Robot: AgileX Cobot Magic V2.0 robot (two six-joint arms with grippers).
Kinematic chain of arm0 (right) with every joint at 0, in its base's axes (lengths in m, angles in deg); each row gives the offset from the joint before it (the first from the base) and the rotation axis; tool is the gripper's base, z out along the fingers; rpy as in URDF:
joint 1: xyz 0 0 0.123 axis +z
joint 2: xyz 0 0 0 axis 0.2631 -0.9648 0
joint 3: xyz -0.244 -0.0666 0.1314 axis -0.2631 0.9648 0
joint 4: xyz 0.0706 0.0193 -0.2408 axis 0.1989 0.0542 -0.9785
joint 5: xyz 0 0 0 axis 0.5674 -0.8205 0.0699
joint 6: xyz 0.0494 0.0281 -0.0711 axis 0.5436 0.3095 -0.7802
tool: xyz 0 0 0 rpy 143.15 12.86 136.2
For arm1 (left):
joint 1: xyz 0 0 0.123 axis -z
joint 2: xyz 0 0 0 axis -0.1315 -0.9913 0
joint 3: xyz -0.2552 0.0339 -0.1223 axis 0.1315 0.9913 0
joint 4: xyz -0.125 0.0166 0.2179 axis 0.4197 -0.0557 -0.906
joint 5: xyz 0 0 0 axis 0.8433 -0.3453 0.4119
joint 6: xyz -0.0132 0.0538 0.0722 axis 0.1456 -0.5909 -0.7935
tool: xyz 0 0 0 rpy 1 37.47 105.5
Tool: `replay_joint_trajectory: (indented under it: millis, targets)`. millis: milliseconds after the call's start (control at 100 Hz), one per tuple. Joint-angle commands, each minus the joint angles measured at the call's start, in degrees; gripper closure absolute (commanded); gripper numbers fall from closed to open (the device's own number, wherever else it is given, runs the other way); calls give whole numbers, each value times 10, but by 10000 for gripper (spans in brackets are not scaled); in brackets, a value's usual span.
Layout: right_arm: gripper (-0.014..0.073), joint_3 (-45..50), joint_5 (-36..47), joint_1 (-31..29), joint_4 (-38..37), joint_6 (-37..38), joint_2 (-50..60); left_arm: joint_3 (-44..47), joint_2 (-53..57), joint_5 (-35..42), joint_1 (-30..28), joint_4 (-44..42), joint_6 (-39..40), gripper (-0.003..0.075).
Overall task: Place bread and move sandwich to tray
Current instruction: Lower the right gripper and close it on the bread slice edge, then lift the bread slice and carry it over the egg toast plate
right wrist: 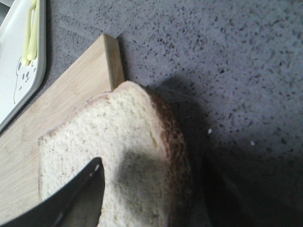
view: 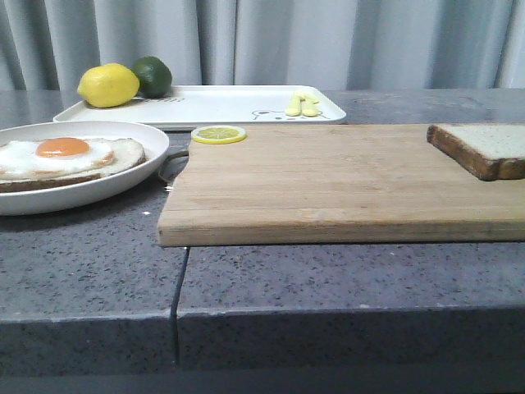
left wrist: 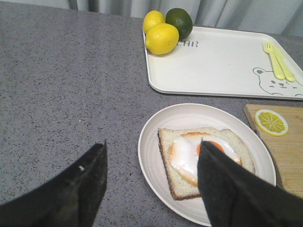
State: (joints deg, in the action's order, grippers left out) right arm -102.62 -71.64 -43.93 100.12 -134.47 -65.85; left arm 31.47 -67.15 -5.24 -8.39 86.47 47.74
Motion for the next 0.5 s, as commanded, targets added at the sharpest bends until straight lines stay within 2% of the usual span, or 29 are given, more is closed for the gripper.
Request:
replay_joint_trajectory:
  millis: [0,250,370,490]
  targets:
    - [134,-16,-33,-4,24,-8,12,-20,-5,42,1,7,1,335]
    - [148,-16,-52,-4,23,-8,2,-20,-5,42,1,7,1,335]
    - [252,-16,-52,-4,20,-8,1,-20,-5,42,1,7,1,335]
    - [402,-16,-49,-4,20,-8,1,-20,-5,42,1,7,1,335]
